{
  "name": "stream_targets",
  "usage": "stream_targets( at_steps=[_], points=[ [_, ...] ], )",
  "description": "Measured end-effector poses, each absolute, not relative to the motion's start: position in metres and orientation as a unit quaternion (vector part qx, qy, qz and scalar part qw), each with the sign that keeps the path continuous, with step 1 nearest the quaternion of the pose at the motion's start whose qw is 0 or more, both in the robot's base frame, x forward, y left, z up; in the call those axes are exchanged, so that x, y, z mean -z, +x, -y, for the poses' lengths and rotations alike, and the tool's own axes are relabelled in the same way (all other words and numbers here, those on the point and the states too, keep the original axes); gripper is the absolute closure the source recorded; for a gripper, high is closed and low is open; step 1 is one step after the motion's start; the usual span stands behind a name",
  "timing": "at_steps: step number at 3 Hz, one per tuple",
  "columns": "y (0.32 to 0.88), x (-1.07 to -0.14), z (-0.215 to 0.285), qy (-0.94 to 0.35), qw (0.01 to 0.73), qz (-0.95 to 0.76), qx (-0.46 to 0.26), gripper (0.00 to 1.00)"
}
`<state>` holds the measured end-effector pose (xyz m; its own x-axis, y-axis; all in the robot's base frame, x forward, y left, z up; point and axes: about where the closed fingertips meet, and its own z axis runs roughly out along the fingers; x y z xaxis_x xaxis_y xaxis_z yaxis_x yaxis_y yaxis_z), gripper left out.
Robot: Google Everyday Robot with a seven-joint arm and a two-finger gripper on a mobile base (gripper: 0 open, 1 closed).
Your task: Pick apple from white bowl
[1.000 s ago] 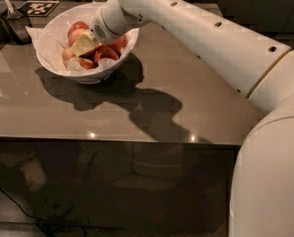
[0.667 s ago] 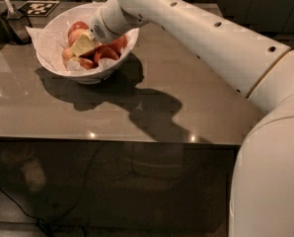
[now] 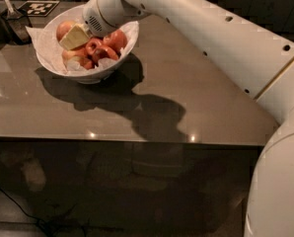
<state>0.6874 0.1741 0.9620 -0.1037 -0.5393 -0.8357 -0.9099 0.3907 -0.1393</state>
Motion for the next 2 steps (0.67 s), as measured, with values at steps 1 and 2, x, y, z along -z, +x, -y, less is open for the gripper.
stream_targets(
  at_steps=[1, 2],
  points=[
    [0.672, -0.991, -0.186, -0.532, 0.448, -0.681, -0.228, 1.00],
    [0.661, -1.015, -0.193, -0.552, 0.462, -0.653, -0.236, 1.00]
  ],
)
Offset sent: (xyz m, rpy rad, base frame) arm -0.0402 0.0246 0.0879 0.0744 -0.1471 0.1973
